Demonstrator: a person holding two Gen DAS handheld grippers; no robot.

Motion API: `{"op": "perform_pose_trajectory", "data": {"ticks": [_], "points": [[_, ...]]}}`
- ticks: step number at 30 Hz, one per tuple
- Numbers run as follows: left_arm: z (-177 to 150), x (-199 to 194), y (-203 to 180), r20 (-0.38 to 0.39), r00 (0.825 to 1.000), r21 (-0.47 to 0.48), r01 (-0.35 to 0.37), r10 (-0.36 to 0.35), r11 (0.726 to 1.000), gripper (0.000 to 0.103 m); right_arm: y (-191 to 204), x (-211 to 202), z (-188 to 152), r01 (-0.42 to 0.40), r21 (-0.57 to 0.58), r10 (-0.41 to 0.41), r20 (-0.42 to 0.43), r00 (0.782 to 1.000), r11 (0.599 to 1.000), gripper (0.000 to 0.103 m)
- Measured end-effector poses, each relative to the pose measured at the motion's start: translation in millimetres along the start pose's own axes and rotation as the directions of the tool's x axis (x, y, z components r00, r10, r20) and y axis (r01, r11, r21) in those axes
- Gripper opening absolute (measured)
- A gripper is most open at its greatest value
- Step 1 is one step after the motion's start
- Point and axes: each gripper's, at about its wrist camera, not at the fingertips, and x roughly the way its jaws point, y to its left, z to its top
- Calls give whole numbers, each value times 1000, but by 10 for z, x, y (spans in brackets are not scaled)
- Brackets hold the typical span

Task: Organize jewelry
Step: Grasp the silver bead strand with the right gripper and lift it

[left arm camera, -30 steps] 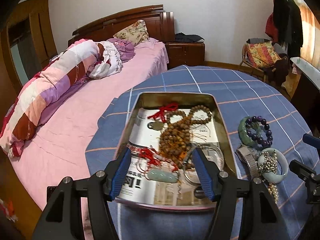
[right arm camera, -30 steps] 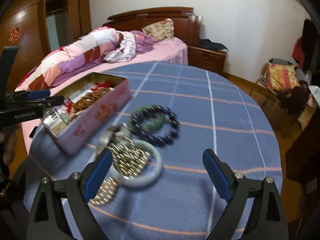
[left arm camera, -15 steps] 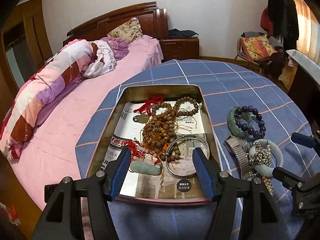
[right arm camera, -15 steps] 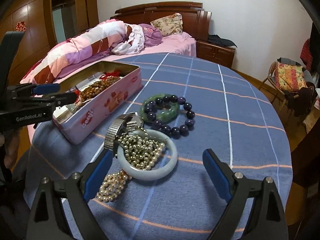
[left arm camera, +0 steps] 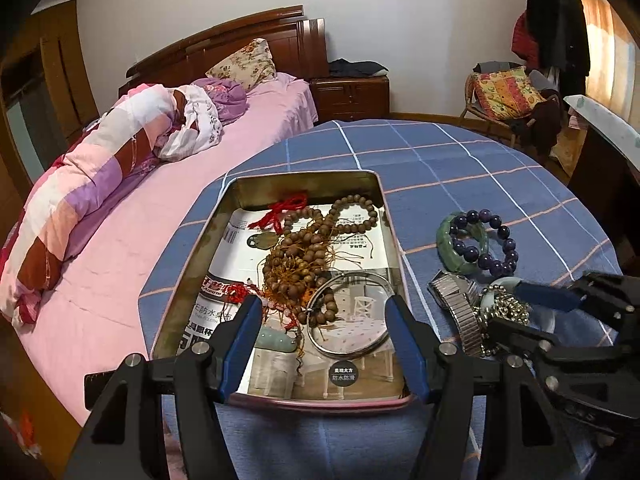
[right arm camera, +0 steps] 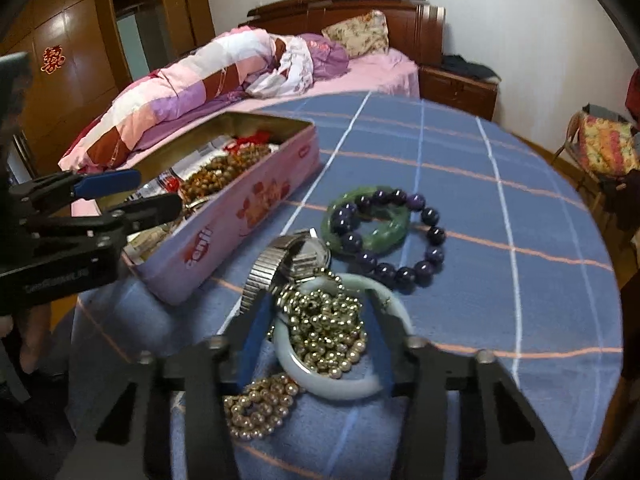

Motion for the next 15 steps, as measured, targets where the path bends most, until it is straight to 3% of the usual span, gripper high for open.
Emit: {"op": "perform_pose_trajectory", "data": {"ticks": [3,8,15], "points": [[-4,2,2,-1,1000,-2,0,0,1000,64,-11,-36,-8,-47,19,47,9,999,999,26],[-2,-9,-12,4,1000,-1,4,-4,1000,64,-47,-196,-22,-32,50,28,75,997,998,14],[51,-41,-133,21,999,5,26,-26,1000,64,-178,-522,89,12,83,-26,171,985,997,13]]}}
